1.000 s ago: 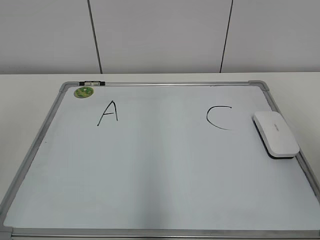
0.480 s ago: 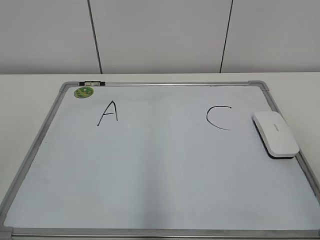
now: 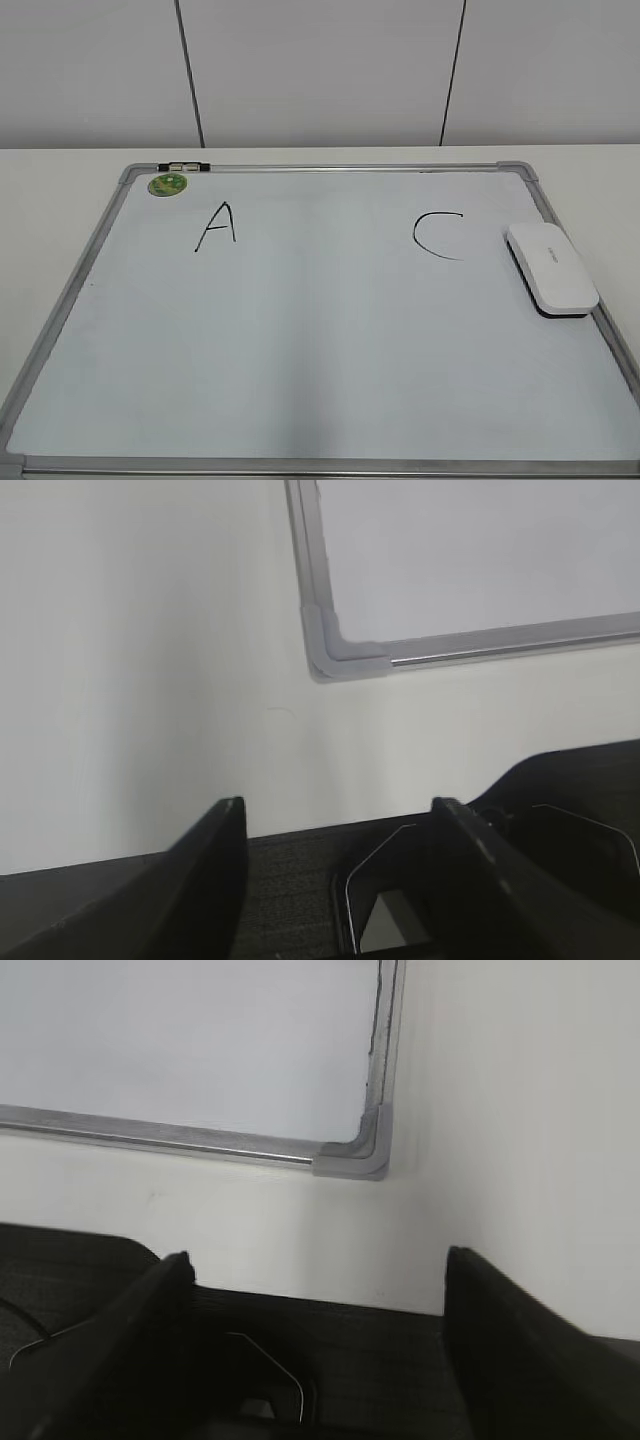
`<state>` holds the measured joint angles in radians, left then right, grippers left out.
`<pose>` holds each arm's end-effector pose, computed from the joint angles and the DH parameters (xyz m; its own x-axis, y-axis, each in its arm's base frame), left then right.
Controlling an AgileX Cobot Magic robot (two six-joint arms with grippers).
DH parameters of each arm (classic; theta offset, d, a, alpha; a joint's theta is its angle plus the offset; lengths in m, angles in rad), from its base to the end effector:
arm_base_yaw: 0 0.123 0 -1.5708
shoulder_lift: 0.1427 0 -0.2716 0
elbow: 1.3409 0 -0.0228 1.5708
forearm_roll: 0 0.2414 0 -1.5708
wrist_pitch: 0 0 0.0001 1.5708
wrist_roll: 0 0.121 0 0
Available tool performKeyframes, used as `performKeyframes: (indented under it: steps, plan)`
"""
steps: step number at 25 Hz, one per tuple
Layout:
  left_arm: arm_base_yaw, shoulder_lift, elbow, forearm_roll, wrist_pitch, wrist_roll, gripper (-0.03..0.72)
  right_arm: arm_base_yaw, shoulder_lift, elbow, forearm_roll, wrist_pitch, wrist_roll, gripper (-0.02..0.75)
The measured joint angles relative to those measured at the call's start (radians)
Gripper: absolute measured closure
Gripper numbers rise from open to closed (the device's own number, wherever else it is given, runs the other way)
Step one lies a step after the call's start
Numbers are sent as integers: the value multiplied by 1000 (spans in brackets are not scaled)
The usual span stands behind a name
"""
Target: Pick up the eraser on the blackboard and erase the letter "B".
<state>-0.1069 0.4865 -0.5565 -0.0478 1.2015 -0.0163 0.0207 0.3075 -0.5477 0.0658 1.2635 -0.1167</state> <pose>0.0750 -0.0135 0.2386 -0.8633 0.0589 -0.5013 0.1000 0.9934 -0.0554 0.0481 0.0086 0.2431 -0.7954 -0.1129 -0.5955 -0.1353 0.9908 -0.0071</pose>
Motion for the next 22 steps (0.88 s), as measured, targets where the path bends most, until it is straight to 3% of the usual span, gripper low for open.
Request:
performKeyframes:
  steps: [9,22]
  plan:
    - [0,0,42,30,-110,-1,272,0,0,44,-7,-118,2,147]
    - [0,0,42,31,-116,-1,272,0,0,46,-7,-130,6,147]
